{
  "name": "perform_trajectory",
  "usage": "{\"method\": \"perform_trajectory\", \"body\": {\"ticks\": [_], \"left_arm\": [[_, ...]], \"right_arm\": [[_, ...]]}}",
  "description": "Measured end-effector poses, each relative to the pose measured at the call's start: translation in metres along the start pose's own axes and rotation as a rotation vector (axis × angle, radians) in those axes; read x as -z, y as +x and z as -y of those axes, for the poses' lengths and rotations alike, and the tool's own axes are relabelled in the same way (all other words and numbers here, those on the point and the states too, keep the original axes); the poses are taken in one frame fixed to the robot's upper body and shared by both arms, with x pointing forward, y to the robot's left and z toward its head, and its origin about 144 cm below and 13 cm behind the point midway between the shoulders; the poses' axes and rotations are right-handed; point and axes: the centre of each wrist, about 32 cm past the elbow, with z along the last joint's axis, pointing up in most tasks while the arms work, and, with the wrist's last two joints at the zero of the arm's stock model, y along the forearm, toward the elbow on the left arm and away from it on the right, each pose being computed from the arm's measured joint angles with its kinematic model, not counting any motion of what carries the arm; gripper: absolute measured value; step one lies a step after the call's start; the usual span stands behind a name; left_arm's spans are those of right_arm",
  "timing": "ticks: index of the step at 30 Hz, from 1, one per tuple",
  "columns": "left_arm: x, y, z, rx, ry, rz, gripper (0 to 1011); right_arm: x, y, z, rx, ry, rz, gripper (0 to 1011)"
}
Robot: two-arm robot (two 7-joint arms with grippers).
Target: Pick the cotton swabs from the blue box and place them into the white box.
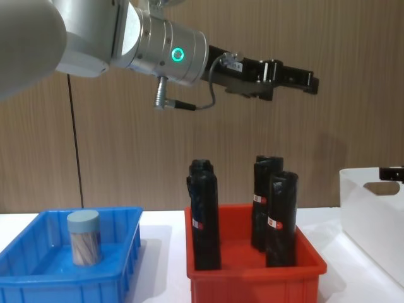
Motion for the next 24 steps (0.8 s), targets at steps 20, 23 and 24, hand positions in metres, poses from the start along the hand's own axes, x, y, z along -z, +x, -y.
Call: {"method": "perform_trajectory", "body": {"ticks": [20, 23, 24], "left_arm": [[0.0, 0.0, 0.0, 0.0, 0.0, 0.0, 1004], [0.0, 0.0, 0.0, 0.0, 0.0, 0.0, 1004], [0.0, 0.0, 0.0, 0.0, 0.0, 0.0, 1004]], "right_arm": [[0.0052, 0.0042, -0.0013, 0.015, 0.005, 0.0, 1001], [0.0054, 0.0042, -0.0008, 0.015, 0.008, 0.0, 1001], [0.0055, 0.0042, -0.0007, 0.015, 0.009, 0.0, 1001]]}}
